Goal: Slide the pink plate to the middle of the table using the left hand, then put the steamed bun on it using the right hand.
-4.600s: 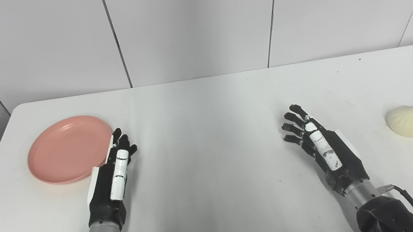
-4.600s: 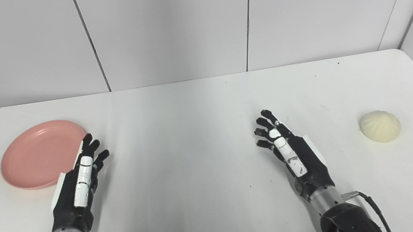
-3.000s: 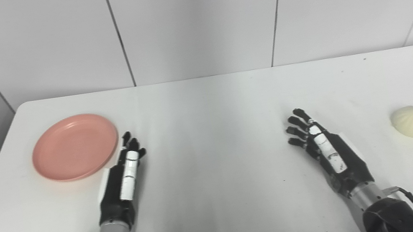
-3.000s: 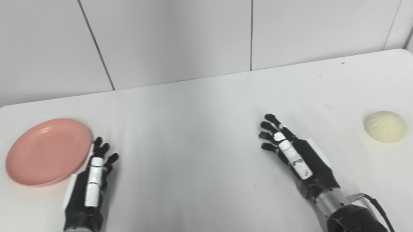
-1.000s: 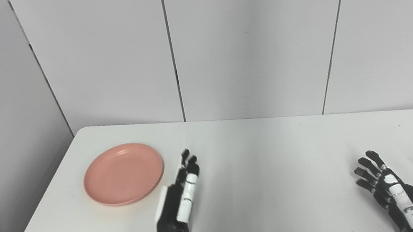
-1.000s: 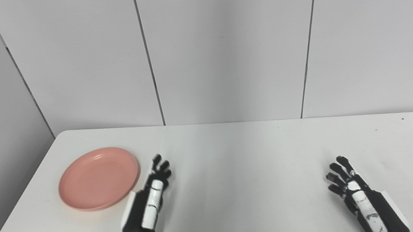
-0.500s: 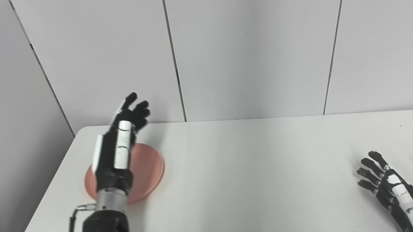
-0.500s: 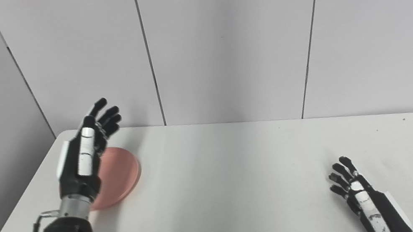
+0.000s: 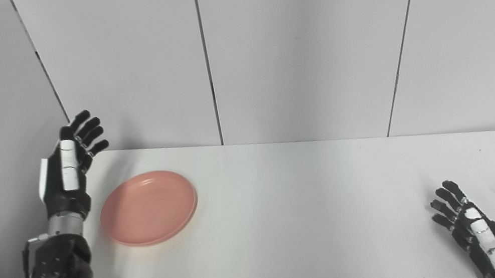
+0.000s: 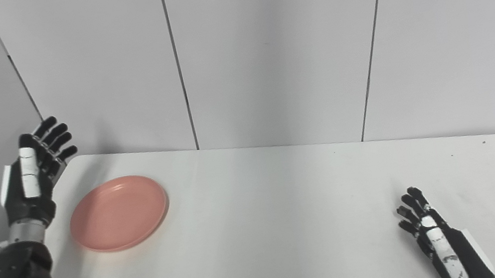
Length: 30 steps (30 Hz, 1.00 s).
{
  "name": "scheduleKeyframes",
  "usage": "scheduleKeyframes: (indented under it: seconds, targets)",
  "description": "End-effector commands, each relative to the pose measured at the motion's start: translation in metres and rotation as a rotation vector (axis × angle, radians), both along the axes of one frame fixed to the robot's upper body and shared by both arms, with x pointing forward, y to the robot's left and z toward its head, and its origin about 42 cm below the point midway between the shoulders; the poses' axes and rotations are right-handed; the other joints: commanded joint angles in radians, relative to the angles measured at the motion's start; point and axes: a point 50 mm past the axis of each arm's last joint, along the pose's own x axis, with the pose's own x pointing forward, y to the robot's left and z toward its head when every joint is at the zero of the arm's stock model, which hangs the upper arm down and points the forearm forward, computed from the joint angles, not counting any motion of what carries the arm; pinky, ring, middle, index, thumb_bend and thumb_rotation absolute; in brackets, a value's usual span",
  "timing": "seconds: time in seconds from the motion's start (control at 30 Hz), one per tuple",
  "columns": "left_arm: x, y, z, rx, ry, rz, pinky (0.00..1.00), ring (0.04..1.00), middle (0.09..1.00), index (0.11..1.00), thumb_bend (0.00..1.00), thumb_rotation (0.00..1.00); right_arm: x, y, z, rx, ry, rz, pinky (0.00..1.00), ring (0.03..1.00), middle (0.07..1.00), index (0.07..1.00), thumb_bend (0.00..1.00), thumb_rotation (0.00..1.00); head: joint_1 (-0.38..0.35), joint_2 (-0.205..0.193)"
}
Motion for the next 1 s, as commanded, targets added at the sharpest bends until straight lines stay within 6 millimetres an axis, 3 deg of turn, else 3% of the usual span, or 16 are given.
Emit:
scheduleKeyframes:
  seconds: [0.0,0.13,0.37,0.5,0.7,0.97]
  targets:
    - [0.008,0.017,0.032,0.055,-0.099,-0.023,0.70,0.783,0.776,0.777,0.93,0.94,-0.008,-0.002,-0.014,0.013,0.039,-0.013,0.94,0.936,0.961,0.969,0.79,0.89,0.000,0.001]
    - [0.015,0.050,0.022,0.042,-0.059,-0.002,0.71,0.793,0.788,0.818,0.96,0.93,-0.008,-0.002,-0.014,0.013,0.044,-0.011,0.94,0.940,0.965,0.972,0.79,0.89,0.002,0.004]
    - [0.022,0.077,0.011,0.020,0.003,0.039,0.70,0.789,0.801,0.833,0.98,0.92,-0.011,-0.002,-0.013,0.014,0.046,-0.010,0.93,0.941,0.965,0.972,0.78,0.89,-0.003,0.012]
    - [0.022,0.077,0.000,0.002,0.024,0.034,0.70,0.799,0.802,0.817,0.91,0.92,-0.012,-0.002,-0.012,0.014,0.046,-0.006,0.93,0.941,0.964,0.966,0.79,0.89,-0.005,0.018]
    - [0.019,0.069,-0.021,-0.039,0.076,0.028,0.73,0.794,0.793,0.802,0.94,0.89,-0.013,-0.002,-0.010,0.010,0.044,-0.005,0.92,0.936,0.961,0.965,0.79,0.89,-0.006,0.027]
    - [0.013,0.049,-0.060,-0.094,0.146,0.020,0.72,0.802,0.801,0.831,0.88,0.90,-0.015,-0.002,-0.009,0.014,0.044,-0.009,0.91,0.925,0.950,0.952,0.81,0.88,-0.014,0.035]
